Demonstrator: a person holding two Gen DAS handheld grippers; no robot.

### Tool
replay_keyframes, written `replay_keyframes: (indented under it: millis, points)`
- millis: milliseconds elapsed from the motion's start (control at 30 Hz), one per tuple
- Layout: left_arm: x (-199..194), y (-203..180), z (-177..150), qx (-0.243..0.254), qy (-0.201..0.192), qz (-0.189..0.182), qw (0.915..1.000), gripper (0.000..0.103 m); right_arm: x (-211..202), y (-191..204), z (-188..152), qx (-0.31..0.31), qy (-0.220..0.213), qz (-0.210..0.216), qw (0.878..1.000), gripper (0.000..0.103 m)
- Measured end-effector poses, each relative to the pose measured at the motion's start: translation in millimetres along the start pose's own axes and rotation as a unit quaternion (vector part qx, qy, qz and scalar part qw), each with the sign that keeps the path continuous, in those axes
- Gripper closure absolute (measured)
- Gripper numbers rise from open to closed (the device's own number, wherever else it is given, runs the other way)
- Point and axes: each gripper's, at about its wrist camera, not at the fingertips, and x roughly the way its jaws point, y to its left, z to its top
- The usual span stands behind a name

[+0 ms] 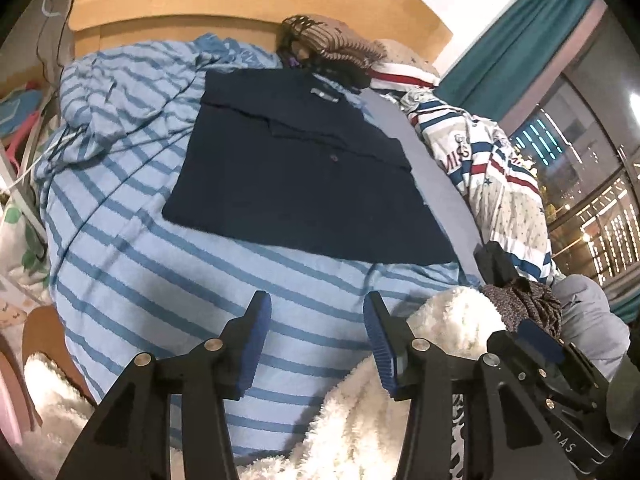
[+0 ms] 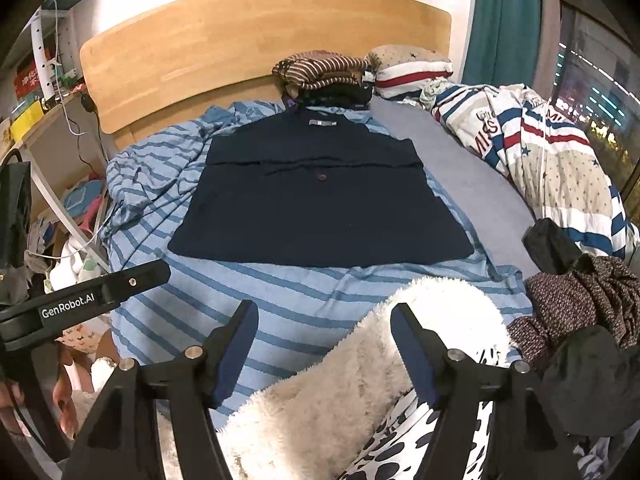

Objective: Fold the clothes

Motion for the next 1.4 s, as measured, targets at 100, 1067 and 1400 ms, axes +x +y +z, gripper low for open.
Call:
replay_keyframes:
  millis: [100, 1067, 1400]
  points:
    - [5.9, 8.3, -0.4, -0.019, 0.008, 0.006, 0.9998, 0.054, 8.2, -0.4, -1.9, 0.001, 0.011, 0.002, 1.0, 0.031]
    - [106.4, 92.2, 6.1, -0.277, 0.093, -0.003, 0.9564, 0.054, 95.2, -36.9, -11.7, 0.062, 0.12, 0.056, 0.989, 0.027]
    - [110.7, 125.8, 33.2, -0.354, -0.001, 0.035, 0.9346, 0.054, 101.0, -109.2, 38.1, 0.165, 0.072, 0.017, 0.983, 0.027]
